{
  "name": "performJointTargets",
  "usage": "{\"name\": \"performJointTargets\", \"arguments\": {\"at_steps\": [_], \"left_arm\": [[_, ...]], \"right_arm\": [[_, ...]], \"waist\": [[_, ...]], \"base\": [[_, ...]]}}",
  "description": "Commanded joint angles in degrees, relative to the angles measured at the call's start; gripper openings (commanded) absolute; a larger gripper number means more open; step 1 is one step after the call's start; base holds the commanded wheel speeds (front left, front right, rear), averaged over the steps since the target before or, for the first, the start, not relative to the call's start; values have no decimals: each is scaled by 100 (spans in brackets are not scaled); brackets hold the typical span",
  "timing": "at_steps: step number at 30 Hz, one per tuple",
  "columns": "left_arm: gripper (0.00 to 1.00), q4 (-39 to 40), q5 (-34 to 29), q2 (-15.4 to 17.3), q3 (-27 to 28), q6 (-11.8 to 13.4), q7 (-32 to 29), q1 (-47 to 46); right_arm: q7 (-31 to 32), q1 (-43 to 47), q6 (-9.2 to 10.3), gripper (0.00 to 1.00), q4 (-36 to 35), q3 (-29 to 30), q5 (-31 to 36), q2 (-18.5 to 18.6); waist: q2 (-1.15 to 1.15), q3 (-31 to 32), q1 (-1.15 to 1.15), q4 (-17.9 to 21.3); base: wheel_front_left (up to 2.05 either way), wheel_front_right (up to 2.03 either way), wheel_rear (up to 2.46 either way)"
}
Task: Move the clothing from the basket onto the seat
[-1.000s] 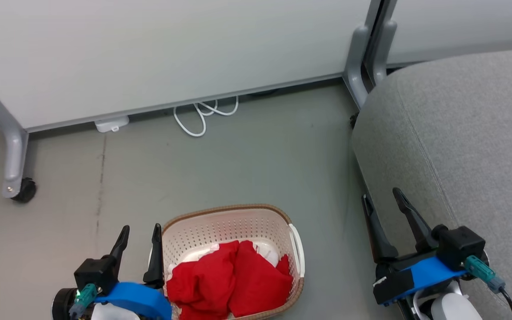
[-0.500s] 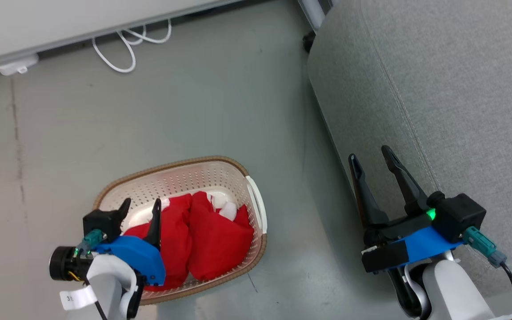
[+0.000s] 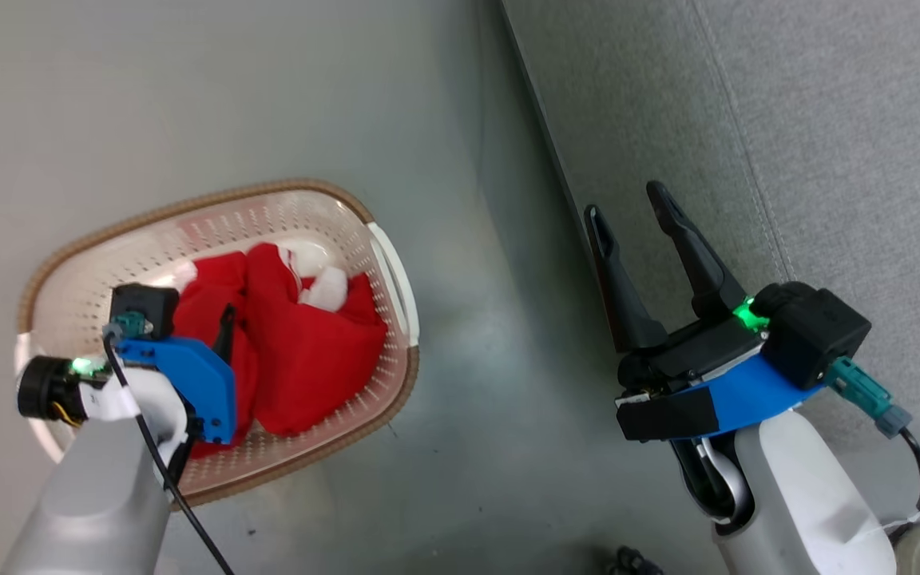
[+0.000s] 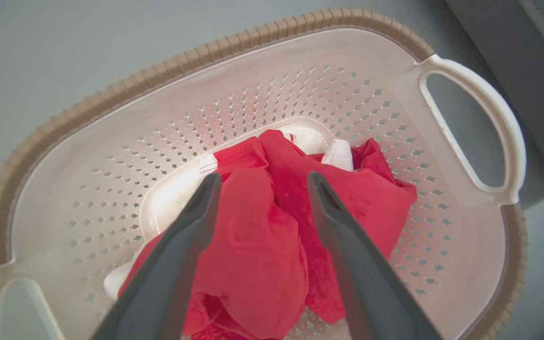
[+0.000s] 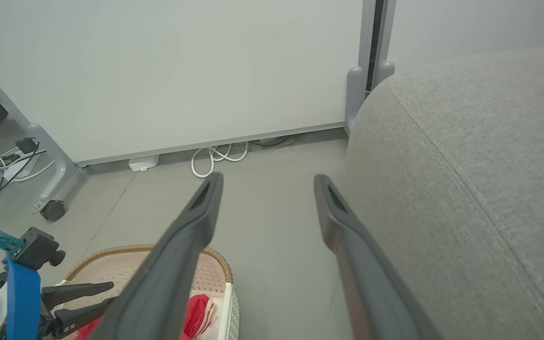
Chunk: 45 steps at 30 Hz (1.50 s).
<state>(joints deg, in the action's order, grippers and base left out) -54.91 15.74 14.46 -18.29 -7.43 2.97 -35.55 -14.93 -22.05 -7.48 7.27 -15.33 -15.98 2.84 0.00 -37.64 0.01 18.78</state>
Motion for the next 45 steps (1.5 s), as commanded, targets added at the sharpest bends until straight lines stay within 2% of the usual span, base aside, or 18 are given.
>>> {"name": "performJointTargets", "arguments": {"at_steps": [1,10,21,29,30,31,32,33,34,45], "left_arm": [[100,-61,40,92,-69,-5,-67,-216],[100,-525,32,306,-272,44,-382,-732],[100,-1031,69,287,-349,195,-678,-945],[100,-1428,15,251,-501,304,-1106,-1018],[80,-1451,-6,250,-531,315,-1146,-1031],[36,-1465,-25,250,-561,320,-1174,-1042],[36,-1465,-25,250,-561,320,-1174,-1042],[3,-1479,-22,245,-580,315,-1185,-1048],[0,-1489,-15,236,-587,300,-1187,-1051],[0,-1572,134,171,-650,175,-1193,-1085]], "right_arm": [[-33,-126,-3,100,-94,-36,-44,8],[-35,-233,-3,100,-312,-186,-187,8],[-35,-237,-3,100,-427,-251,-247,9],[-34,-195,-3,100,-508,-291,-262,8],[-34,-189,-3,100,-510,-293,-262,8],[-34,-184,-3,100,-511,-294,-265,8],[-34,-184,-3,100,-511,-294,-265,8],[-34,-182,-3,100,-509,-294,-264,8],[-34,-181,-3,100,-508,-291,-266,8],[-34,-216,-3,100,-446,-260,-240,8]], "waist": [[0,-371,-1,187],[0,-828,-1,324],[0,-1035,-1,356],[0,-1119,-1,380],[0,-1120,-1,381],[0,-1119,-1,382],[0,-1119,-1,382],[0,-1117,-1,380],[0,-1113,-1,376],[0,-1016,-1,321]], "base": [[0,0,0],[0,0,0],[0,0,0],[0,0,0],[0,0,0],[0,0,0],[0,0,0],[0,0,0],[0,0,0],[0,0,0]]}}
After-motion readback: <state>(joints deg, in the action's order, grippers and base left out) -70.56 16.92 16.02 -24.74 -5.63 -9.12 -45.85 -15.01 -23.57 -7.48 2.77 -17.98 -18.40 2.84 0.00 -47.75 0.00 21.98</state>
